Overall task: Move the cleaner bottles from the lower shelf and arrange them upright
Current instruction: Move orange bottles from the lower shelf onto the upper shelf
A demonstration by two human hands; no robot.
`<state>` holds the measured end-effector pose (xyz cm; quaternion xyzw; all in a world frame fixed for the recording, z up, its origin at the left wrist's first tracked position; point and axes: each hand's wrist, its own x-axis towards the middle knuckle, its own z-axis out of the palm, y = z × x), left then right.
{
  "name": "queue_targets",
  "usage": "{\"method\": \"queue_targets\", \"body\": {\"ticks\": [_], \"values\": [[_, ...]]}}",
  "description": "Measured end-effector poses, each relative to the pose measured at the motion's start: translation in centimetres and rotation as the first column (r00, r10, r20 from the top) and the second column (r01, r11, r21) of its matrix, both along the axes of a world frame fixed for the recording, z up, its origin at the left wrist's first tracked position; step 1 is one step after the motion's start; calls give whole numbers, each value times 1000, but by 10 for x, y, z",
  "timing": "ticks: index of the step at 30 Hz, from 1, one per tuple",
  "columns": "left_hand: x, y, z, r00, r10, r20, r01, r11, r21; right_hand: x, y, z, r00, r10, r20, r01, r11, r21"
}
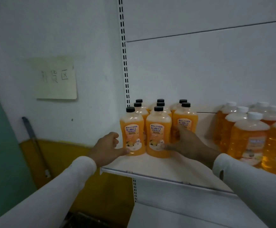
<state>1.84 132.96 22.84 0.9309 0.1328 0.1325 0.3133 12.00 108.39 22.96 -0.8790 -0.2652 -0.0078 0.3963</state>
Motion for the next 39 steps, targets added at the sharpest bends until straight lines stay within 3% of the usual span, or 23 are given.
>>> {"method": "queue_targets", "body": {"ticks": [5,9,15,21,29,39], "values": [[-21,-37,-9,983,-183,21,178,974,136,-31,-23,10,991,-121,49,128,971,-201],[-28,-75,-24,915,-401,46,377,891,252,-62,-51,11,962,-242,125,267,932,-246],[-32,-147,-44,790,-608,76,577,780,243,-121,-127,-2,895,-413,167,444,853,-273],[-49,-236,-77,639,-768,47,747,634,199,-181,-224,-32,792,-604,90,600,744,-294],[-68,-392,-123,491,-866,-100,866,472,165,-250,-361,-74,634,-773,-2,740,607,-291],[-82,-583,-173,445,-873,-199,894,446,43,-293,-542,-136,554,-828,-84,765,546,-342]]}}
